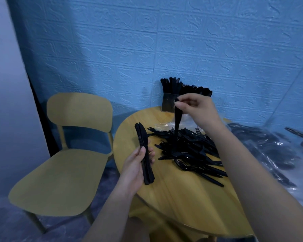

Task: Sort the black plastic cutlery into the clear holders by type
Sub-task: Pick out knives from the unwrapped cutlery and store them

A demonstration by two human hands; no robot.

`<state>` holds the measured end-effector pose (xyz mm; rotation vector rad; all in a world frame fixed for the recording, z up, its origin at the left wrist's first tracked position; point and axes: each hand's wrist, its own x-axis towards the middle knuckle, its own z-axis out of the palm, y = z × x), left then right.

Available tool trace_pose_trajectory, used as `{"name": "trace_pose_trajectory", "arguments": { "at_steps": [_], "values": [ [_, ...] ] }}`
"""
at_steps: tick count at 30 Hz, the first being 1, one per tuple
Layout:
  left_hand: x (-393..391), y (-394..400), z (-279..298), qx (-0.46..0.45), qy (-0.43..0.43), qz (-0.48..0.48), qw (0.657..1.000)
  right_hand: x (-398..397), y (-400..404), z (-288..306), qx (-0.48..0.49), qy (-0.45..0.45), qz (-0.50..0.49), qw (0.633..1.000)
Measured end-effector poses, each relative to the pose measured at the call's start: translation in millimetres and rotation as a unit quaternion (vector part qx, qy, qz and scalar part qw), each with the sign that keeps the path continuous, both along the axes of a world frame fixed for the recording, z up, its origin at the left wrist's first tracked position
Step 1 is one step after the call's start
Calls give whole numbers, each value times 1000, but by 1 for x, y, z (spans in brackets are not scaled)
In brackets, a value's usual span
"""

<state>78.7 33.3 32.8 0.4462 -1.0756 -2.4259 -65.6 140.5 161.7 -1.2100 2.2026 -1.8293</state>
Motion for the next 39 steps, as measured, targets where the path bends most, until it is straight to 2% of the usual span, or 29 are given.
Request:
{"name": "trace_pose_trajectory", "arguments": {
  "at_steps": [3, 6, 9, 11, 16, 19, 22, 28, 32, 35, 37, 39],
  "values": [
    [1, 2, 2, -13, 4, -16, 1000, 12, -9, -10, 39, -78, 44, 995],
    [2, 4, 5, -30, -14, -46, 998, 20, -24, -31, 109, -100, 47, 988],
    [2, 5, 5, -35, -20, -60, 997, 21, -33, -50, 117, -136, 41, 983],
    [1, 6, 5, -35, -20, -67, 997, 18, -35, -60, 115, -130, 16, 985],
    [-10, 7, 12, -50, -21, -114, 992, 6, -33, -66, 166, -49, -39, 984],
    [-25, -1, 24, -58, 5, -156, 986, -5, -24, -52, 122, -141, 44, 981],
    [-47, -9, 37, -59, 29, -213, 975, -26, -15, -40, 77, -223, 149, 960],
    [-109, -30, 60, -135, 20, -292, 947, -77, -17, -11, 100, -194, 139, 966],
    [-164, -60, 72, -257, -59, -221, 939, -121, -28, 5, 87, -126, 27, 988],
    [-205, -89, 75, -438, -132, -94, 884, -159, -36, 18, 71, -65, -89, 991],
    [-231, -106, 72, -552, -149, -3, 821, -182, -43, 28, 54, -31, -142, 988],
    [-256, -119, 69, -643, -151, 48, 749, -199, -54, 39, 34, 18, -178, 983]
  ]
}}
